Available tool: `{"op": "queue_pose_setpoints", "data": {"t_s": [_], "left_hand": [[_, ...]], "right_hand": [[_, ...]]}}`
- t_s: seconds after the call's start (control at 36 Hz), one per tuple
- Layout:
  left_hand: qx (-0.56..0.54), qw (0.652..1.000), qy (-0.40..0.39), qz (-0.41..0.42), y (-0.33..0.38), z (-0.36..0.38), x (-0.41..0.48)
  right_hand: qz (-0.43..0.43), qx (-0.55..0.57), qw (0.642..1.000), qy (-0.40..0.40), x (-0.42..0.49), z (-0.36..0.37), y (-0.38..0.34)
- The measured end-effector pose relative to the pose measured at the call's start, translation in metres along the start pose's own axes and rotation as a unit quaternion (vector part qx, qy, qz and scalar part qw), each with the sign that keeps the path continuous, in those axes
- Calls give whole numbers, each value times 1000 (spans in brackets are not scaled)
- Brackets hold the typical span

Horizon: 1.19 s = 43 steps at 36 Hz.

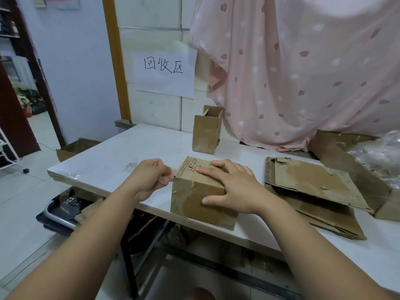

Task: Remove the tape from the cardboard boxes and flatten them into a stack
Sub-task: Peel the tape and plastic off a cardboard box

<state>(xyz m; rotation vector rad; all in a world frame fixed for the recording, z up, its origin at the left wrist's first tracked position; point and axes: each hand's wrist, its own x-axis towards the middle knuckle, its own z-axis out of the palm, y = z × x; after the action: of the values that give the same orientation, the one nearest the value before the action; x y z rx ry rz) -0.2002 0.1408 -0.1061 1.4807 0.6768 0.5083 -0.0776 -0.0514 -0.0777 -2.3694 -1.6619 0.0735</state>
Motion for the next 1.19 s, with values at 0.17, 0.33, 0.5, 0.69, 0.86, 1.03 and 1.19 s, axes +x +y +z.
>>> {"op": "queue_pose_setpoints", "data": {"t_s": [0.17,0.33,0.5,0.69,0.86,1.03,1.19], "left_hand": [[-273,959,29,-69,-41,8,12],[-476,864,83,-139,-63,15,26],[-549,819,151,-68,-41,20,9],[-328,938,104,45,-2,21,-18],[-153,975,23,159,34,37,-31],[24,979,13,203,47,58,-36],[93,942,-18,321,41,85,-41]], "right_hand": [[-6,-4,1000,5,-1,4,1],[1,21,1000,3,-4,3,2],[4,39,999,11,-7,2,3],[6,29,999,12,-4,4,1],[8,34,999,14,-5,4,0],[19,77,996,51,-3,9,6],[30,157,984,75,5,11,-3]]}}
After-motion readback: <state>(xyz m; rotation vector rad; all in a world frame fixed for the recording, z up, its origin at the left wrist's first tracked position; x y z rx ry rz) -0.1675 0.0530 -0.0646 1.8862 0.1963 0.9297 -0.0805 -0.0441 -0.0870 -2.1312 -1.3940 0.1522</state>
